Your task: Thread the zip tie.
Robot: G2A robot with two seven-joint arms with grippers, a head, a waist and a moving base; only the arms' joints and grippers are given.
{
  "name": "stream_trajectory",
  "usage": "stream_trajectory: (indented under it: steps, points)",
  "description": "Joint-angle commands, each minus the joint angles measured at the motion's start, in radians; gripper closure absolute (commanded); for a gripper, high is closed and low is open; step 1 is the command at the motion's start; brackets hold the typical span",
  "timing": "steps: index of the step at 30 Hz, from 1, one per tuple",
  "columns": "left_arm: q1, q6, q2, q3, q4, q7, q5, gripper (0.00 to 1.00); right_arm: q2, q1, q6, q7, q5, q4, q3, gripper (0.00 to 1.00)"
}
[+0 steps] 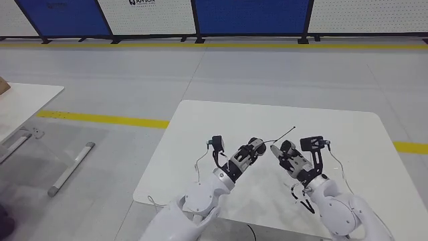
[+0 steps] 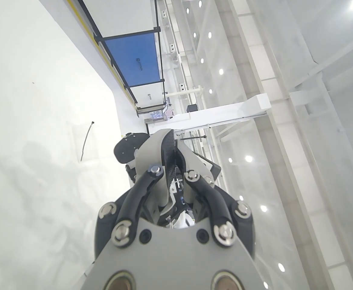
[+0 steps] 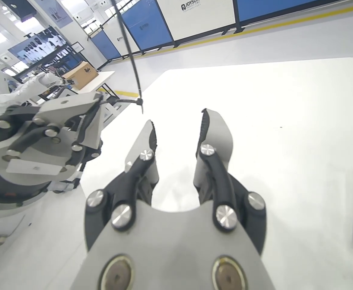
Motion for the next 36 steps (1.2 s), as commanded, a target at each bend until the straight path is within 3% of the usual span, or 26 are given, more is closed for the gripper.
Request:
stream_trajectory:
  steps: [1, 11, 23, 28, 30, 31, 36]
  points:
    - [-0.001, 0.000, -0.001, 0.001, 0.002, 0.001, 0.002, 1.00, 0.000, -0.004, -0.003, -0.001, 0.001, -0.008, 0.001, 0.62]
    - [-0.005, 0.003, -0.003, -0.003, 0.012, -0.010, 0.011, 1.00, -0.003, -0.006, -0.001, -0.005, -0.010, -0.023, -0.003, 0.64]
    - [-0.002, 0.005, -0.004, -0.004, 0.010, -0.027, 0.035, 1.00, -0.007, -0.001, 0.007, -0.003, -0.005, -0.024, -0.002, 0.77]
    - [0.003, 0.001, -0.004, -0.002, 0.010, -0.031, 0.044, 1.00, -0.008, -0.002, 0.009, 0.000, -0.009, -0.024, -0.003, 0.78]
    - [0.005, 0.000, -0.004, -0.001, 0.008, -0.032, 0.049, 1.00, -0.008, -0.003, 0.008, 0.001, -0.012, -0.025, -0.002, 0.88]
    - [0.006, -0.001, -0.004, -0.001, 0.007, -0.032, 0.051, 1.00, -0.008, -0.004, 0.008, 0.001, -0.013, -0.026, -0.002, 0.98]
    - [0.011, -0.001, -0.005, -0.001, 0.002, -0.029, 0.061, 1.00, -0.008, -0.007, 0.006, 0.009, -0.024, -0.029, -0.001, 1.00]
